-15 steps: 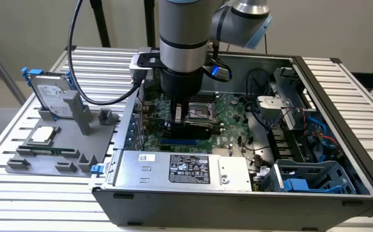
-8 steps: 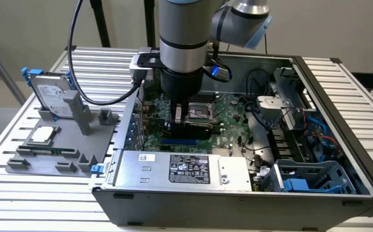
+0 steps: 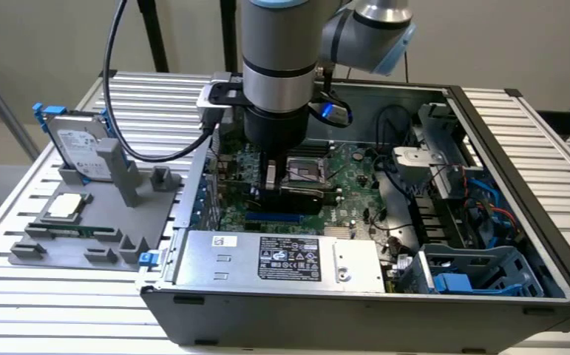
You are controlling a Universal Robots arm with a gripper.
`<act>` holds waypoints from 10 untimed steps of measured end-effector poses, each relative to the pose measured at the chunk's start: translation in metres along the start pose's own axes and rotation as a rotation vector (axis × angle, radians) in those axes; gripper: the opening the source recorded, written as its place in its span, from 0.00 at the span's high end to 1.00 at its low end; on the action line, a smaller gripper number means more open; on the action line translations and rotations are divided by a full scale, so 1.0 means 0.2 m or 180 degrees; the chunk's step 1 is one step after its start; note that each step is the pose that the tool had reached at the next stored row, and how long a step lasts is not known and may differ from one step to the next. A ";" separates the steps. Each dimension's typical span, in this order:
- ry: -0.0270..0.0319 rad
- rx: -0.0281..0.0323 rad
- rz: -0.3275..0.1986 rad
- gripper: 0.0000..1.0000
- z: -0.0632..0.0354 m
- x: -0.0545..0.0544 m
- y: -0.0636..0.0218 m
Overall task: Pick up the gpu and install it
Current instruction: 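Insert the gpu into the slot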
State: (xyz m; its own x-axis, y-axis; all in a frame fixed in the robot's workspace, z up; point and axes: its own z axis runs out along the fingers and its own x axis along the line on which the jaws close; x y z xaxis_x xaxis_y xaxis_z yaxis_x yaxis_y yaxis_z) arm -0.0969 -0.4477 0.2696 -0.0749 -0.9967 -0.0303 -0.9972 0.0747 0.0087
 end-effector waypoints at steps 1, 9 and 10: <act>0.0000 0.0000 0.0001 1.00 0.002 0.00 0.001; 0.0000 0.0000 0.0005 1.00 0.026 0.00 0.005; 0.0000 0.0000 0.0005 1.00 0.029 0.00 0.005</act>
State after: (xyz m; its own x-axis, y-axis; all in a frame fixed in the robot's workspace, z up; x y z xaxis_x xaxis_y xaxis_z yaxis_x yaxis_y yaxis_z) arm -0.0978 -0.4465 0.2638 -0.0766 -0.9966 -0.0303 -0.9970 0.0764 0.0087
